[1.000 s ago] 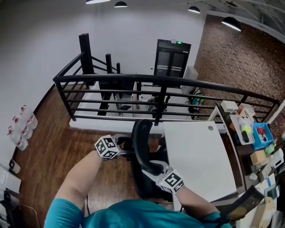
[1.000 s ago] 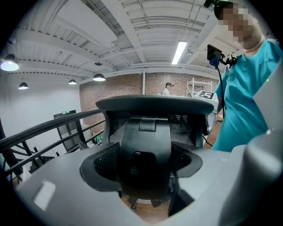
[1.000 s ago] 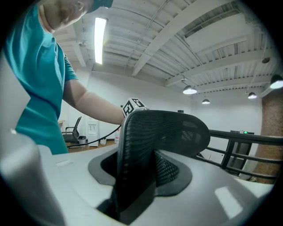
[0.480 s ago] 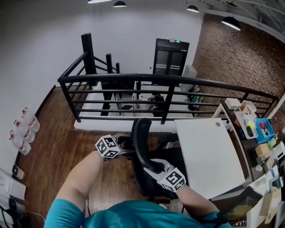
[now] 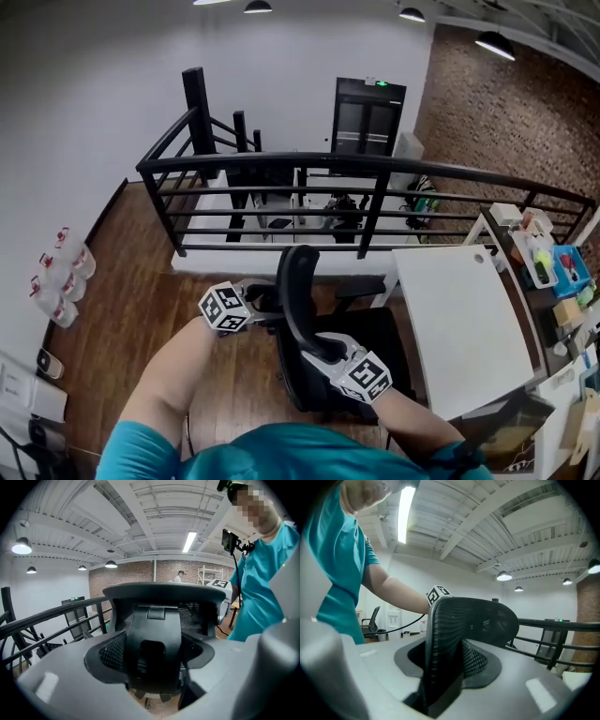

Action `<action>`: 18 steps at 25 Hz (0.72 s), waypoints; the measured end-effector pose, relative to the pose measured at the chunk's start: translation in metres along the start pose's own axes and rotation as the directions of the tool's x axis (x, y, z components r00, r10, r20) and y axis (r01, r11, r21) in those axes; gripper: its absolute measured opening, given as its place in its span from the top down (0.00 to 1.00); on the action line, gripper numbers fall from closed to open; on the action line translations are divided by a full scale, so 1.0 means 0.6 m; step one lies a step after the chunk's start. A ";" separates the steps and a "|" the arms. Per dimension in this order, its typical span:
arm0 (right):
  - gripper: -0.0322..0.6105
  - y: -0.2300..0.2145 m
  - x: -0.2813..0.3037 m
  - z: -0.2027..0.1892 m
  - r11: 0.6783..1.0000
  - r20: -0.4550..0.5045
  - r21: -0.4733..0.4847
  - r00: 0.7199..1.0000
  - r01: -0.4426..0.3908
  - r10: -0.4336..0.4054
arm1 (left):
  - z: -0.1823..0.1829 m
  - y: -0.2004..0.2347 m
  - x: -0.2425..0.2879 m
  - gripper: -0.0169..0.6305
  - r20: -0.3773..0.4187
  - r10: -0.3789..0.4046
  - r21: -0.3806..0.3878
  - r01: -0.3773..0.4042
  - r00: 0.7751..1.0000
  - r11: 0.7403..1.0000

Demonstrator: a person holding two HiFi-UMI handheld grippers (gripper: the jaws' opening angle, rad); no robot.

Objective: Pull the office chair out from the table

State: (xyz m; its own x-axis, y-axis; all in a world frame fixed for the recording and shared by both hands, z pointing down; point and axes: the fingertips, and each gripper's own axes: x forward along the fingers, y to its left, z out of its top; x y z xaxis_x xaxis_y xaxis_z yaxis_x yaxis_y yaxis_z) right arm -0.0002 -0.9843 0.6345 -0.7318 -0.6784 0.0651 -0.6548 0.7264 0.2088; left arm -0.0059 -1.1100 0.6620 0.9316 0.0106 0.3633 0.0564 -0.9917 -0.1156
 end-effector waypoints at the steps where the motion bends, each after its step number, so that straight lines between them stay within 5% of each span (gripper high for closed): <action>1: 0.71 0.001 0.012 0.001 1.000 0.008 0.002 1.000 -0.006 0.006 | -0.003 0.008 -0.009 0.48 0.000 0.003 0.000 -0.003 1.000 1.000; 13: 0.69 0.072 0.154 0.034 0.997 0.039 0.074 0.999 -0.025 0.022 | -0.056 0.047 -0.146 0.47 0.023 -0.017 0.010 0.017 1.000 1.000; 18: 0.70 0.107 0.243 0.045 1.000 0.042 0.022 0.999 0.016 -0.017 | -0.091 0.069 -0.228 0.47 0.042 -0.037 0.027 0.036 0.998 0.999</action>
State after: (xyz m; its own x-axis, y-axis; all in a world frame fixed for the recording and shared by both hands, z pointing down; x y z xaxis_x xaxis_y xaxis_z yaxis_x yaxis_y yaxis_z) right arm -0.1540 -1.0335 0.6312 -0.7278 -0.6854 0.0207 -0.6704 0.7176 0.1885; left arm -0.1503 -1.1595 0.6579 0.9432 0.0527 0.3280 0.0993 -0.9869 -0.1272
